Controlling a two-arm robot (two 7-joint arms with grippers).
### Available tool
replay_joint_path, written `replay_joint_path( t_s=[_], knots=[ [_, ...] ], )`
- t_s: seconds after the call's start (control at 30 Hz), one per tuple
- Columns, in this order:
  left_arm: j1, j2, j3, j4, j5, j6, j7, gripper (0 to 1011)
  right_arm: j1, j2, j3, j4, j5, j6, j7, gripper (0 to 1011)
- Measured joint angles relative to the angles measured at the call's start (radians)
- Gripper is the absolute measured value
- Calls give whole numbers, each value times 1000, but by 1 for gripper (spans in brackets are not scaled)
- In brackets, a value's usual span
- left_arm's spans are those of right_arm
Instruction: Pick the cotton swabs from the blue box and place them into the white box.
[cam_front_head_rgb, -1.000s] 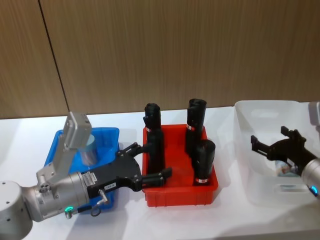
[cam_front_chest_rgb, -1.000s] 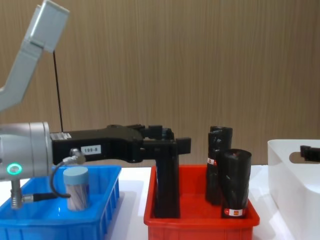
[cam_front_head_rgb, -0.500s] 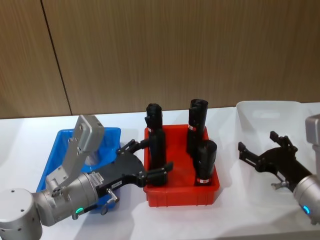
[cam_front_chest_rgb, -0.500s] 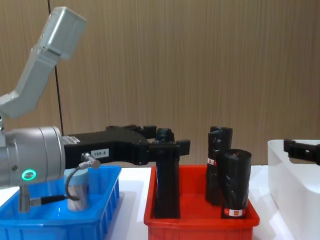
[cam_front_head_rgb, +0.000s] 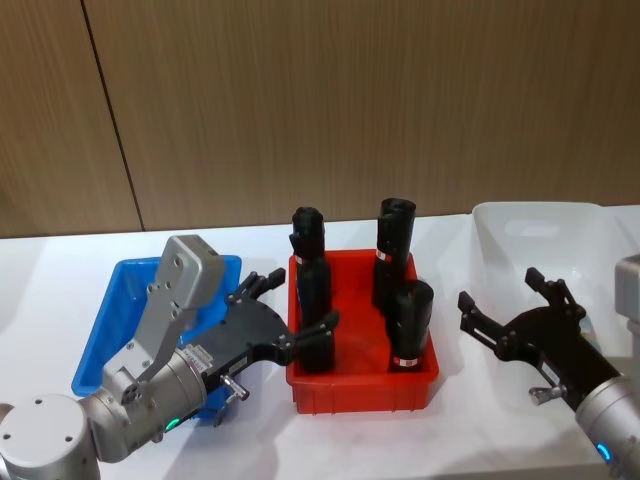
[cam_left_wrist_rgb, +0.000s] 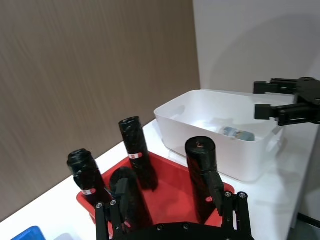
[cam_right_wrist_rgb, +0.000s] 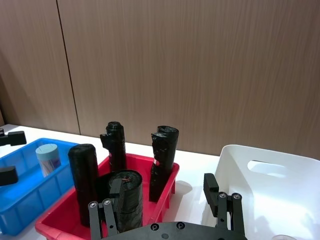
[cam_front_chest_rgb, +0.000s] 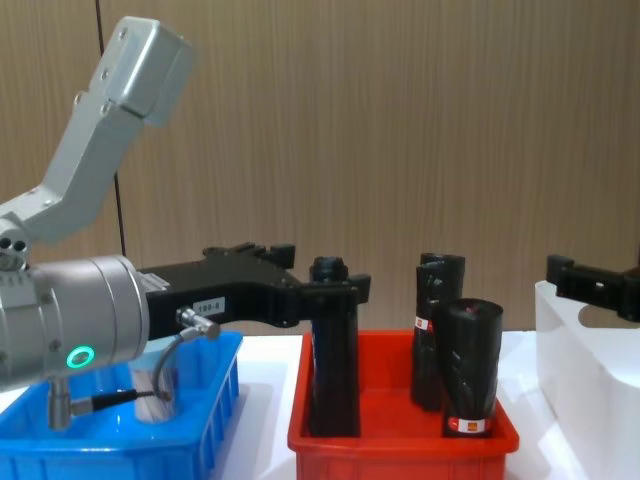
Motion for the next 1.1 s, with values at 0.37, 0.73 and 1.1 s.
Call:
replay_joint_path(
  t_s=[0.37, 0.73, 1.1],
  knots=[
    [28, -6, 15, -39, 41, -9, 139, 1004, -7, -1, 0, -8, -1, -3, -2, 1002],
    [57, -11, 33, -82, 87, -19, 289, 1004, -7, -1, 0, -8, -1, -3, -2, 1002],
    [82, -17, 47, -119, 125, -28, 417, 1004, -7, -1, 0, -7, 0, -3, -1, 1002]
  ],
)
